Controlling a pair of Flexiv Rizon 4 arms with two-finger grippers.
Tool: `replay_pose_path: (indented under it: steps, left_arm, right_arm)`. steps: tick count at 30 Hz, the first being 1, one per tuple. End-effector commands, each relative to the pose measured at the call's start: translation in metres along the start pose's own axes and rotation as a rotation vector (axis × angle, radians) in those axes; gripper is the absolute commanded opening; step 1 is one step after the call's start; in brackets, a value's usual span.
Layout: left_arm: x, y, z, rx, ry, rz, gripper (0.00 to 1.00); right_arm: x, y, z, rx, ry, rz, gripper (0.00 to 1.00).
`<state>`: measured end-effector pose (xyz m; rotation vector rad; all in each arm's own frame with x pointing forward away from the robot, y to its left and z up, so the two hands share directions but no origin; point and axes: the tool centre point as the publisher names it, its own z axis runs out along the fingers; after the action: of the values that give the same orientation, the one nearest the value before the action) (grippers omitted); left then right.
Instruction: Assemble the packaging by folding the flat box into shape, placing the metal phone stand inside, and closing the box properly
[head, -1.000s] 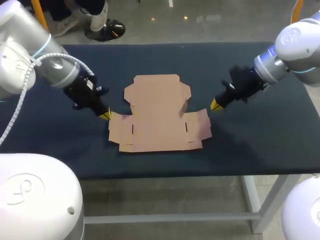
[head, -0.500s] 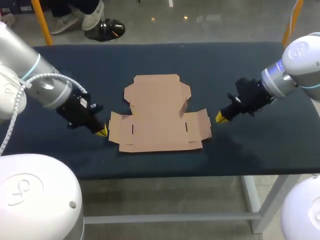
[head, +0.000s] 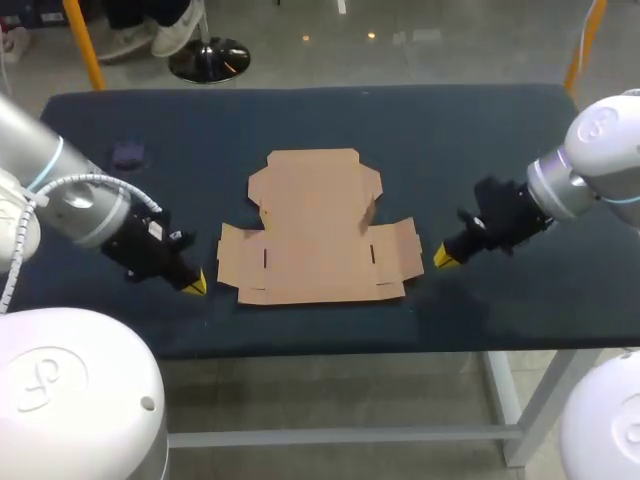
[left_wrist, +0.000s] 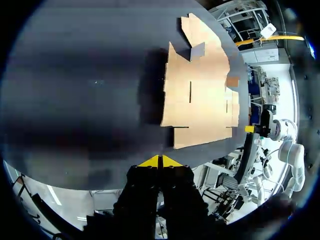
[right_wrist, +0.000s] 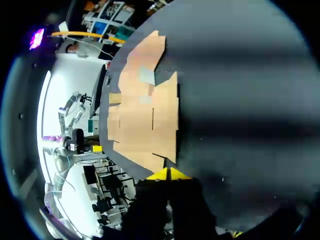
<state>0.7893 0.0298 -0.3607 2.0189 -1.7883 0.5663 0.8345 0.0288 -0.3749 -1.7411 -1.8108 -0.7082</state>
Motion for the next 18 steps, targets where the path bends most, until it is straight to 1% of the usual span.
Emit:
replay_pose_path:
  steps: [1,9,16,18]
  left_arm:
    - [-0.002,0.008,0.000,0.005,0.005,0.002,0.00]
    - [-0.002,0.024,0.011,-0.015,0.016,0.004,0.00]
    - [0.001,0.037,0.019,-0.033,0.019,0.006,0.00]
    - [0.002,0.039,0.022,-0.042,0.025,0.022,0.00]
  right_arm:
    - [0.001,-0.016,0.002,-0.032,-0.005,0.000,0.00]
    - [-0.001,-0.038,0.007,-0.035,0.001,0.000,0.00]
    - [-0.005,-0.050,0.011,-0.032,0.007,0.000,0.00]
    - [-0.005,-0.052,0.012,-0.031,0.009,-0.001,0.00]
